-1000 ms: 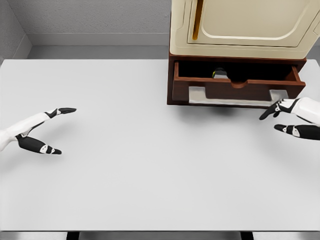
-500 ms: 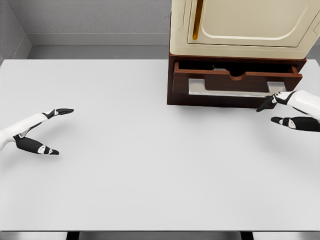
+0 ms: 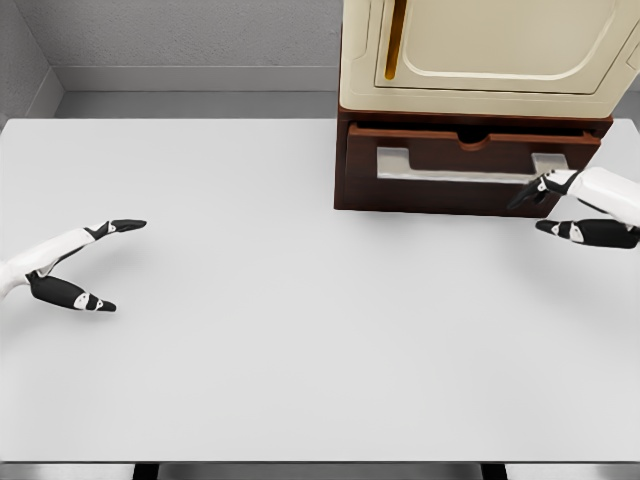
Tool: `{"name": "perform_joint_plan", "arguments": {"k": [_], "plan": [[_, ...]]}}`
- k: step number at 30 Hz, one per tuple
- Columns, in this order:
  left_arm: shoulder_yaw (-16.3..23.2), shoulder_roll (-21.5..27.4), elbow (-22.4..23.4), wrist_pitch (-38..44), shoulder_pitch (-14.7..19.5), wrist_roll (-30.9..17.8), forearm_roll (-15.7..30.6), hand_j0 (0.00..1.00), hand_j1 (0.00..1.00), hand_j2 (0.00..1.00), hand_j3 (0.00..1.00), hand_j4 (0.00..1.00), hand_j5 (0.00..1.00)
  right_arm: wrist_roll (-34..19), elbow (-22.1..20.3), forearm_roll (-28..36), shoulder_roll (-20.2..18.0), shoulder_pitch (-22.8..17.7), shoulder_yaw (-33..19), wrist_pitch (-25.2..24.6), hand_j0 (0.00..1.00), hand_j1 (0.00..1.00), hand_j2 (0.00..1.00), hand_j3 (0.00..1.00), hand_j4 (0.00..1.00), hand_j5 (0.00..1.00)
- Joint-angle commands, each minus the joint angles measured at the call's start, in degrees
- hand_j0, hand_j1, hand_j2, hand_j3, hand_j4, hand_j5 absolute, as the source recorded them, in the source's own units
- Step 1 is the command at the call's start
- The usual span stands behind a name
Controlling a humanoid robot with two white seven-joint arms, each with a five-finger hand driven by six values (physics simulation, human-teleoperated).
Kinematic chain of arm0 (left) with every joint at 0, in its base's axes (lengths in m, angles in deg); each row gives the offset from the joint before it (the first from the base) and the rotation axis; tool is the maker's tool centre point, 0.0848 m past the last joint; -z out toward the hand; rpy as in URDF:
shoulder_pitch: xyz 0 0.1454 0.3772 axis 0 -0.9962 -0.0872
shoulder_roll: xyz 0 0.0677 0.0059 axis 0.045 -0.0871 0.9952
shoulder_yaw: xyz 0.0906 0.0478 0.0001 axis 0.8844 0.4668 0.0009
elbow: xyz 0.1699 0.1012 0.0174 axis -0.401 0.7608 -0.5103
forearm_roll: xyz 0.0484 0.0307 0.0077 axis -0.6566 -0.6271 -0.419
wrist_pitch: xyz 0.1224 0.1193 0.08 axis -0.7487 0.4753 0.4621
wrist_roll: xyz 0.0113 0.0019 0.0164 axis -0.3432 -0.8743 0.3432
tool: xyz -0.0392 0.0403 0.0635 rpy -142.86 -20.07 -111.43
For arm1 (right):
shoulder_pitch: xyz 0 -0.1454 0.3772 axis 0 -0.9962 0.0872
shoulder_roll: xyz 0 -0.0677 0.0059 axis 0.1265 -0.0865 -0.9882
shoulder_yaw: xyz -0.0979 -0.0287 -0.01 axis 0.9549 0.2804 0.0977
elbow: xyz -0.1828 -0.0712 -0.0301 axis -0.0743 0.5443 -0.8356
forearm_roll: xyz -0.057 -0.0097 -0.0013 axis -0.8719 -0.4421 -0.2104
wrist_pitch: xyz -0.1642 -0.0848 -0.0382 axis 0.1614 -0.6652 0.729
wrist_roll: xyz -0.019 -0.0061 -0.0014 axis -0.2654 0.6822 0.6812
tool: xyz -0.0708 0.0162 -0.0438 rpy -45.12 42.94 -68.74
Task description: Put the switch into the drawer with left arm, and close the drawer with right arm
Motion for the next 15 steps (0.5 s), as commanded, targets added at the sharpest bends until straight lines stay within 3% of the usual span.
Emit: {"name": "perform_joint_plan", "arguments": {"k": [1,7,13,15], "plan": [[-0.01,0.05,-0.09,0.12,0.00,0.01,0.17,1.00,1.00,1.00,1.00,1.00,1.00,0.12,0.81,0.23,0.11,0.26,0.94,-0.17,0.63,0.63,0.63,0.63,0.63,0.63],[-0.01,-0.21,0.00,0.12,-0.18,-0.07,-0.10,1.00,1.00,1.00,1.00,1.00,1.00,0.12,3.89,-1.00,1.25,4.13,4.28,-0.17,0.63,0.63,0.63,0.63,0.63,0.63],[-0.01,-0.30,0.00,0.12,-0.18,-0.07,-0.45,1.00,1.00,1.00,1.00,1.00,1.00,0.12,3.80,-1.09,1.34,4.04,4.37,-0.17,0.64,0.64,0.64,0.64,0.64,0.64],[-0.01,-0.30,0.00,0.12,-0.18,-0.07,-0.45,1.00,1.00,1.00,1.00,1.00,1.00,0.12,1.70,-1.00,0.90,3.17,4.28,-0.17,0.66,0.66,0.66,0.66,0.66,0.66]]}}
